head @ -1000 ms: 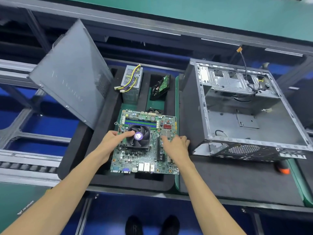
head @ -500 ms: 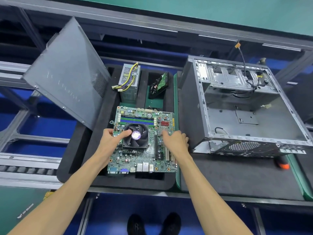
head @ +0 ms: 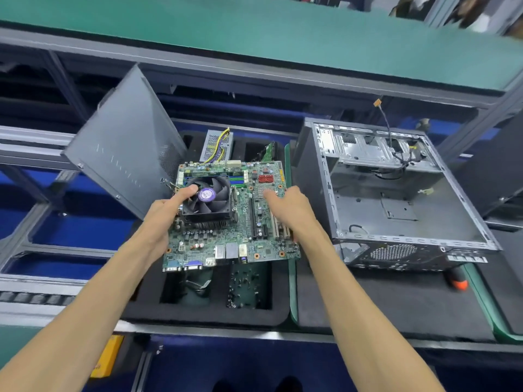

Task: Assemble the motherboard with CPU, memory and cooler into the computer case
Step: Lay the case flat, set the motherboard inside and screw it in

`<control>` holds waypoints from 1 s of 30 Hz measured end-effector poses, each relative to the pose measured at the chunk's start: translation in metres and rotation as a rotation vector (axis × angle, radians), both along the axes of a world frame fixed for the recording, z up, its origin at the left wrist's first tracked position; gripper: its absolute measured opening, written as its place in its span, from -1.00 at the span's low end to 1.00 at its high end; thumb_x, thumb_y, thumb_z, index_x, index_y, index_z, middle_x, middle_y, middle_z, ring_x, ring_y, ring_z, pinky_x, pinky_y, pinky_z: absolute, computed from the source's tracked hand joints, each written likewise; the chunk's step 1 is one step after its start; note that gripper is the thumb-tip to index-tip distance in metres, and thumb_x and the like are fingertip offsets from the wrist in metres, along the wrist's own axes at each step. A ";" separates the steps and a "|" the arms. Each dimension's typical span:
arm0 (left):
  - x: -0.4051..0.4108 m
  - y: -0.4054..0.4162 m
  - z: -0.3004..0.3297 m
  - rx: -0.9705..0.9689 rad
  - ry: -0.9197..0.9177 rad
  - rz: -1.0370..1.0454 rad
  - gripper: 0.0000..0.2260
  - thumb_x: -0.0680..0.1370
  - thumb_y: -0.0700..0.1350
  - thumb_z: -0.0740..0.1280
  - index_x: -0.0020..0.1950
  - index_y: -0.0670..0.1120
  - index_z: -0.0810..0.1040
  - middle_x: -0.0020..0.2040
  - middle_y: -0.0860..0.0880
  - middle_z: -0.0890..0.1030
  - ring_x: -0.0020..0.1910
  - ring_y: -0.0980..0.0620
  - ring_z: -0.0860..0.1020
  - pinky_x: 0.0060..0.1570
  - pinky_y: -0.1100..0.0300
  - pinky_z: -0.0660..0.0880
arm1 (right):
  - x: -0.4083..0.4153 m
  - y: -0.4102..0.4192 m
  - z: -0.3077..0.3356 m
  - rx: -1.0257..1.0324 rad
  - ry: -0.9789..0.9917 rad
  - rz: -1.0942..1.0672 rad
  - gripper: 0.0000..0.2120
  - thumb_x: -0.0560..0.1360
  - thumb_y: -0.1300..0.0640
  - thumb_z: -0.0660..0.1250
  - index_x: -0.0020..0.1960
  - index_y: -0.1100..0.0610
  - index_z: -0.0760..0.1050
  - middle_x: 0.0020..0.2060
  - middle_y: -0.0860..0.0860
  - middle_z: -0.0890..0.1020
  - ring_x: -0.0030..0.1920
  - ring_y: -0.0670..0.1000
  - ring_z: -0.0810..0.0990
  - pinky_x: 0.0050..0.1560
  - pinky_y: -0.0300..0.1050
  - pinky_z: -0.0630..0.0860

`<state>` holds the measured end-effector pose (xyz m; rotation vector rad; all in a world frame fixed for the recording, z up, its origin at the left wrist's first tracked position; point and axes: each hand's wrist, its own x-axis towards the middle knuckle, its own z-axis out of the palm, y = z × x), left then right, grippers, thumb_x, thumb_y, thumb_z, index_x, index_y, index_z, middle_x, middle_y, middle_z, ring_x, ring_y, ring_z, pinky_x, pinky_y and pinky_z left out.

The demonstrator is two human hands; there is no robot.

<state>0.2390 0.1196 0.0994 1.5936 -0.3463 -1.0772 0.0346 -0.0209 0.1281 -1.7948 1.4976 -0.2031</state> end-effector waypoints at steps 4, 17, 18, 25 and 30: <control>-0.005 -0.008 0.036 -0.037 0.012 -0.005 -0.22 0.03 0.45 0.55 0.10 0.02 0.70 0.24 -0.01 0.63 0.34 -0.06 0.49 0.43 -0.14 0.28 | -0.012 -0.009 0.039 -0.120 0.010 0.058 -0.54 0.60 -0.22 0.23 0.07 0.22 0.43 -0.27 -0.01 0.55 -0.36 -0.05 0.51 -0.36 -0.15 0.42; -0.098 -0.065 0.108 -0.142 0.081 -0.393 0.10 0.07 0.45 0.54 0.50 -0.01 0.39 0.55 -0.07 0.31 0.56 -0.11 0.19 0.54 -0.17 0.08 | -0.145 -0.065 0.109 -0.265 0.205 -0.019 -0.51 0.58 -0.28 0.18 -0.32 0.01 0.14 -0.46 -0.04 0.38 -0.49 -0.03 0.37 -0.43 -0.17 0.25; -0.110 -0.071 0.109 -0.140 0.083 -0.437 0.10 0.07 0.45 0.54 0.51 0.00 0.38 0.55 -0.07 0.30 0.57 -0.12 0.18 0.54 -0.17 0.07 | -0.159 -0.069 0.109 -0.252 0.220 -0.018 -0.52 0.58 -0.26 0.18 -0.32 0.03 0.17 -0.45 -0.02 0.41 -0.47 -0.01 0.42 -0.42 -0.17 0.28; -0.208 -0.122 0.103 -0.098 0.054 -0.485 0.00 0.10 0.43 0.55 0.47 0.13 0.37 0.56 -0.06 0.21 0.57 -0.12 0.08 0.55 -0.06 -0.04 | -0.259 -0.110 0.101 -0.181 0.266 -0.026 -0.42 0.63 -0.26 0.15 0.05 0.29 0.54 -0.29 0.09 0.58 -0.33 0.03 0.51 -0.37 -0.17 0.34; -0.266 -0.159 0.096 -0.031 0.019 -0.526 0.06 0.13 0.42 0.53 0.54 0.13 0.26 0.60 -0.09 0.08 0.58 -0.13 0.07 0.51 -0.09 -0.16 | -0.318 -0.147 0.096 -0.090 0.299 0.035 -0.42 0.64 -0.20 0.15 0.28 0.33 0.44 -0.27 0.04 0.54 -0.36 0.00 0.49 -0.37 -0.15 0.35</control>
